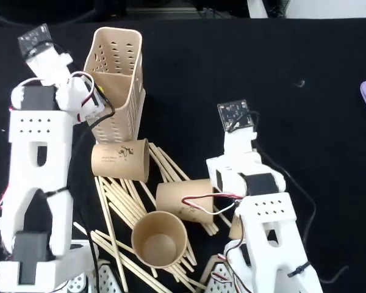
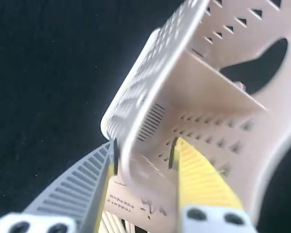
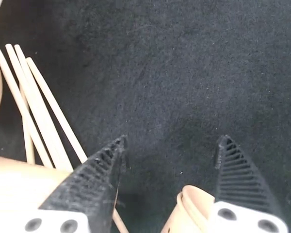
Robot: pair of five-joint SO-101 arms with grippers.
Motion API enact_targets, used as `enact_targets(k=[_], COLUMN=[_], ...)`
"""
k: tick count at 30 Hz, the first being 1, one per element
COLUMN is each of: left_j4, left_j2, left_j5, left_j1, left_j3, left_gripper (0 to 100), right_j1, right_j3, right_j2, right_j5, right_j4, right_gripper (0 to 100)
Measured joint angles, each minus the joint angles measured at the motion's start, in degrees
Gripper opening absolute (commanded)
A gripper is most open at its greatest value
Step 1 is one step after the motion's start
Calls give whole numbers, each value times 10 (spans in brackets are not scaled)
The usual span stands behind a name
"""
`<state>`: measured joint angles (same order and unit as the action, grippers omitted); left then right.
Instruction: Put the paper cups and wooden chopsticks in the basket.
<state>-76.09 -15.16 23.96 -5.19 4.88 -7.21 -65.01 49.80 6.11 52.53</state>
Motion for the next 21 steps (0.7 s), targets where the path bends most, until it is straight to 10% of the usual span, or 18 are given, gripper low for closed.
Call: enact_targets(k=[8, 21], left_j4=[106, 208], left_j2=[0, 1], left_j5=[-6, -218], left_j1=[0, 14], left_j3=[31, 32], left_gripper=[28, 40], right_j1=[0, 0], right_j3=[0, 0], right_j2=[0, 0], right_j5=[0, 0], right_j4=[0, 0], right_gripper=[289, 289])
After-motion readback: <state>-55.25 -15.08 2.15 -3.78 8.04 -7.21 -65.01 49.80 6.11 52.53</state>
